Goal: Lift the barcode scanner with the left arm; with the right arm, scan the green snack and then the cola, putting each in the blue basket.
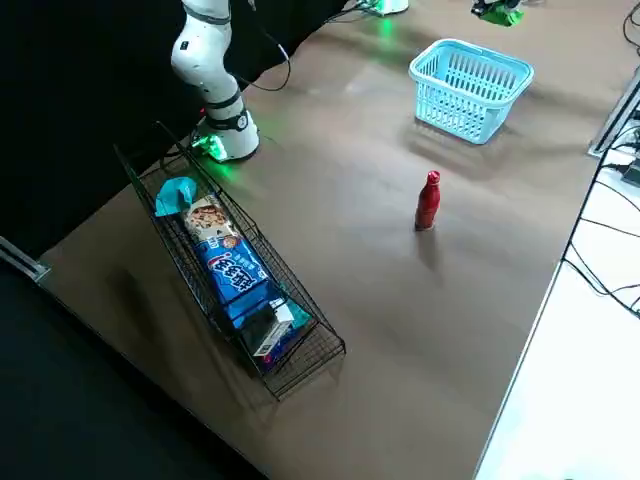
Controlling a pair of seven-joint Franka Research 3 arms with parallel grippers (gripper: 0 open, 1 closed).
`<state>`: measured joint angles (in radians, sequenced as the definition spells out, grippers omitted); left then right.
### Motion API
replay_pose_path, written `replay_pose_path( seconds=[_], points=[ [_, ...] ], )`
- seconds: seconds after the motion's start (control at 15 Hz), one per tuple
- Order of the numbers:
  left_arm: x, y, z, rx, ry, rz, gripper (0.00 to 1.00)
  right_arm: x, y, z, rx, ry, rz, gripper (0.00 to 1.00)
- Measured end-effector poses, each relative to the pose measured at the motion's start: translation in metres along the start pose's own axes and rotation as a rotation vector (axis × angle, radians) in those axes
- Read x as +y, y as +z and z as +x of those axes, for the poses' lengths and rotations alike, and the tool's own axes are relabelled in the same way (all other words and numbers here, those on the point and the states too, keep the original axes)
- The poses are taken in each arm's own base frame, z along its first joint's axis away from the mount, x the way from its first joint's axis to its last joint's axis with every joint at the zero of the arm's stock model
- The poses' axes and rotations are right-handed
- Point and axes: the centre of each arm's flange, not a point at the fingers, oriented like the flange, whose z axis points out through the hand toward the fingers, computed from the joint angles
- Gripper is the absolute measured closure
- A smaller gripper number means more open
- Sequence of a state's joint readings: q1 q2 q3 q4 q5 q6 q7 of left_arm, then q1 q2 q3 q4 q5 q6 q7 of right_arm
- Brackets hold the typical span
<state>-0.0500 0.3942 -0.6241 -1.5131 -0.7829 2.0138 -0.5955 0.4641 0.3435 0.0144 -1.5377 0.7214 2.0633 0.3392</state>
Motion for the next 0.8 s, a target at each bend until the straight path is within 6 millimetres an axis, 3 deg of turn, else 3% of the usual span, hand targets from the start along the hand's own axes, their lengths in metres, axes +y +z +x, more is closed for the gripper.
replay_pose_path(
  seconds=[0.2,0.47,0.6,0.8],
  points=[
    [-0.004,-0.013,0.009,0.028,-0.005,0.003,0.94,0.0,0.0,0.0,0.0,0.0,0.0,0.98],
    [-0.021,-0.045,0.032,0.175,0.05,0.136,0.94,0.002,0.002,0.001,-0.006,0.003,-0.004,0.98],
    [-0.028,-0.065,0.04,0.235,0.057,0.185,0.94,0.01,0.016,0.004,-0.023,0.01,-0.027,0.98],
    [-0.036,-0.087,0.044,0.286,0.066,0.24,0.94,0.029,0.057,0.009,-0.049,-0.009,-0.126,0.98]
  ],
)
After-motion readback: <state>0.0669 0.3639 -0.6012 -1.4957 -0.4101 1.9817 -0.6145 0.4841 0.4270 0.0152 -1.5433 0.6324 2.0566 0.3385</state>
